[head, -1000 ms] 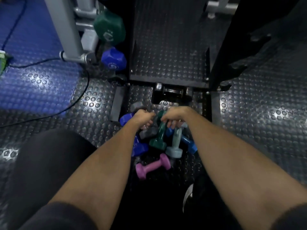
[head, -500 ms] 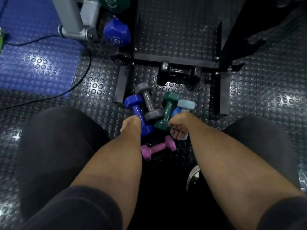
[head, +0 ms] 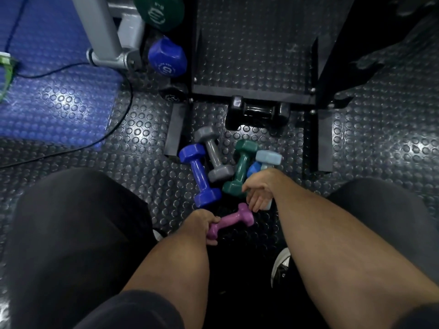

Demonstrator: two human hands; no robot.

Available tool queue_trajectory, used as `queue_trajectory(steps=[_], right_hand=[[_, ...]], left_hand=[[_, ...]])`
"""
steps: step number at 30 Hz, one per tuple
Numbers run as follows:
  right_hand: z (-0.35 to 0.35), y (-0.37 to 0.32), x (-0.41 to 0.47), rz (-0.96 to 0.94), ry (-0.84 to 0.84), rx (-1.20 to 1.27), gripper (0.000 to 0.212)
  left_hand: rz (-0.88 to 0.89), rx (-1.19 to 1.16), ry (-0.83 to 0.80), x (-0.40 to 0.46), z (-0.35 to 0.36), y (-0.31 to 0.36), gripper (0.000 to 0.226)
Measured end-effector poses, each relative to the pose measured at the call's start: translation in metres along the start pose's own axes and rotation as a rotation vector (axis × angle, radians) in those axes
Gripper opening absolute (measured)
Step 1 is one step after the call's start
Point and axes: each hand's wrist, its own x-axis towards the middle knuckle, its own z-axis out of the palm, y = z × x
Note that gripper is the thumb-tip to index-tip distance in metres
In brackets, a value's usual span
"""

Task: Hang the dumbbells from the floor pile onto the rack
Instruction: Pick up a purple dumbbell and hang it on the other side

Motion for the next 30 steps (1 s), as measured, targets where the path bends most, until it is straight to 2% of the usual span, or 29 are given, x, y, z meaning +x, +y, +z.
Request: queue_trajectory(steps=[3,10,13,17,20,22,26,30], right_hand=[[0.002,-0.001,-0.002,-0.010,0.021,-0.031,0.050],[0.002,-0.003,-0.011,-0.021,0.070,-0.055,0.045],[-0.004,0.000,-0.026,0.003,0.140,-0.046,0.041],[-0.023,0.006,-0.051,-0.076,0.264,0.073,0.022],[-0.037,0.003,-0.062,-0.126,0.212,0.462,0.020],[-0.049,-0.004,-0.072,-0.153,0.137,0.695,0.032],[-0.083,-0.017,-0.098,-0.331,0.061,0.708,0.057],[-0.125,-0.006,-0.158,-0.680,-0.038,0.722,0.055]], left_hand=[[0.072,0.062,0.046,0.000,-0.008,0.003,0.029],[0.033,0.362,0.011,-0.024,-0.015,0.025,0.032],[0.089,0.449,0.019,-0.047,-0.014,0.047,0.032],[0.307,0.381,0.049,-0.081,-0.019,0.078,0.027],[0.397,0.299,0.021,-0.097,-0.024,0.102,0.029],[0.447,0.265,-0.001,-0.106,-0.028,0.118,0.032],[0.558,0.110,-0.091,-0.129,-0.038,0.142,0.040],[0.771,-0.100,-0.209,-0.157,-0.035,0.165,0.039]])
